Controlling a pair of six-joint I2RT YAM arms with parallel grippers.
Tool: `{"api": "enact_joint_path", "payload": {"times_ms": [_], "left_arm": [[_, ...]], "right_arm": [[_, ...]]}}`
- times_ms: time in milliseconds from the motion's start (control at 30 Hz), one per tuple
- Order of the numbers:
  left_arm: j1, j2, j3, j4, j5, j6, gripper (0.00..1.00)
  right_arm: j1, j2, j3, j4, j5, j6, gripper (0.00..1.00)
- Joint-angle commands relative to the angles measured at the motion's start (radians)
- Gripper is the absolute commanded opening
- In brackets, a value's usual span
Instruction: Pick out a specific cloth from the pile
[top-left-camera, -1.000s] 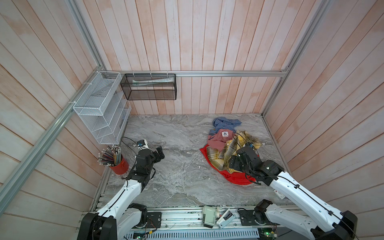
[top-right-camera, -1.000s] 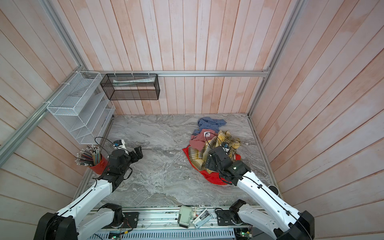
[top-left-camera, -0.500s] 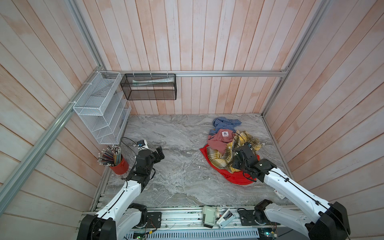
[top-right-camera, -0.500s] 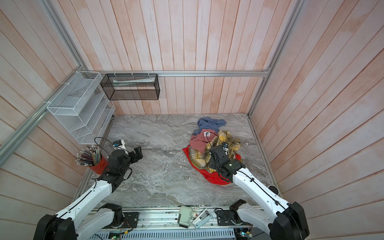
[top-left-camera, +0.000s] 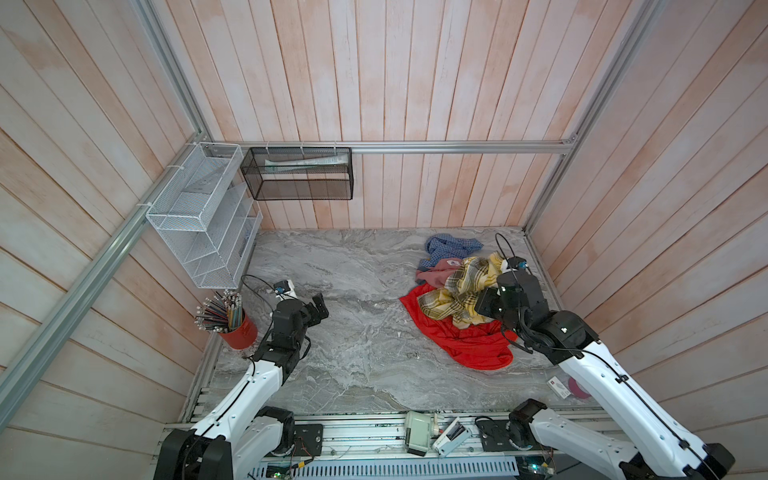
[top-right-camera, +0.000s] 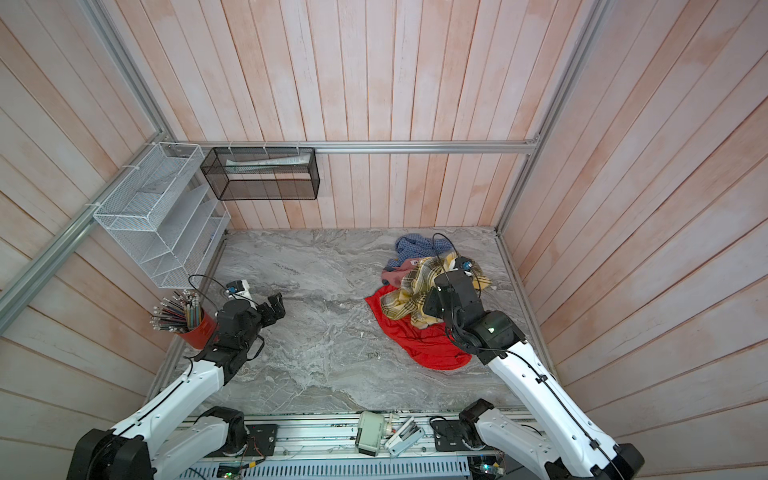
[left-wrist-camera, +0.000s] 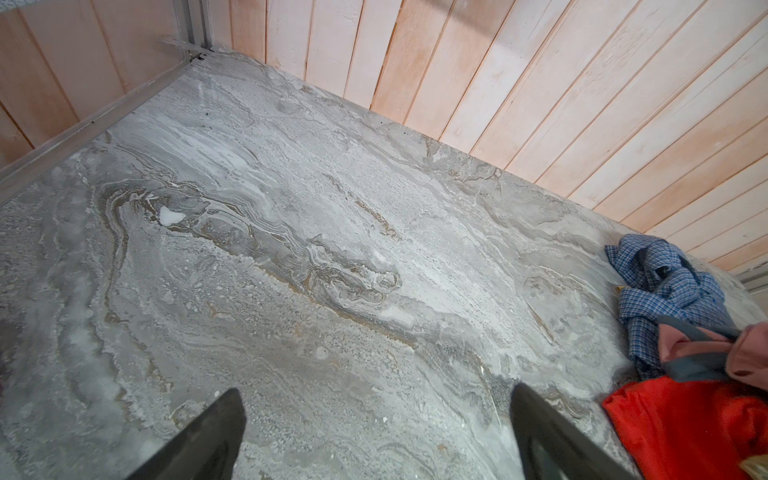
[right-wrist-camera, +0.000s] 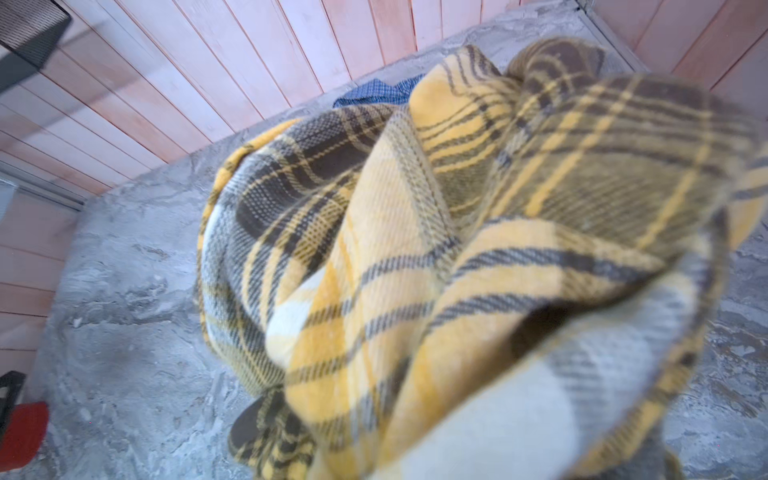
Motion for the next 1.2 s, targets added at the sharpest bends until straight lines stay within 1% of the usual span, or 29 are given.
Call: {"api": "enact_joint_path", "payload": {"times_ms": [0, 167, 300, 533, 633, 700, 733, 833, 867, 1033, 1167], "left_arm": [[-0.009, -0.004, 0.018, -0.009, -0.011, 0.008, 1.0], [-0.014, -0.004, 0.028, -0.016, -0.018, 0.012, 1.0], [-0.019, -0.006, 0.035, -0.02, -0.021, 0.012, 1.0], [-0.021, -0.005, 0.038, -0.025, -0.027, 0.014, 1.0], [-0.025, 0.004, 0.038, -0.022, -0.024, 0.006, 1.0], [-0.028, 0.005, 0.038, -0.019, -0.024, 0.003, 1.0], [-0.032, 0.006, 0.038, -0.019, -0.024, 0.003, 1.0], [-0.038, 0.008, 0.037, -0.02, -0.027, 0.003, 1.0], [-0.04, 0.008, 0.035, -0.019, -0.027, 0.002, 1.0], [-0.048, 0.015, 0.029, -0.016, -0.027, -0.005, 1.0], [-0.05, 0.015, 0.026, -0.019, -0.023, -0.007, 1.0]], "right_arm": [[0.025, -0.039, 0.072, -0.004, 0.054, -0.039, 0.0], [0.054, -0.063, 0.127, 0.017, 0.063, -0.083, 0.0], [0.057, -0.058, 0.176, 0.012, 0.038, -0.118, 0.0], [0.055, -0.037, 0.357, -0.038, 0.035, -0.162, 0.0], [0.055, -0.013, 0.392, -0.046, -0.021, -0.175, 0.0], [0.055, -0.002, 0.388, -0.031, -0.069, -0.167, 0.0], [0.055, -0.001, 0.379, -0.028, -0.072, -0.158, 0.0], [0.052, -0.02, 0.304, -0.019, -0.045, -0.125, 0.0], [0.047, -0.033, 0.264, -0.003, -0.054, -0.115, 0.0], [-0.012, -0.095, -0.013, 0.123, -0.182, -0.038, 0.0], [-0.12, -0.132, -0.223, 0.212, -0.301, -0.004, 0.0]]}}
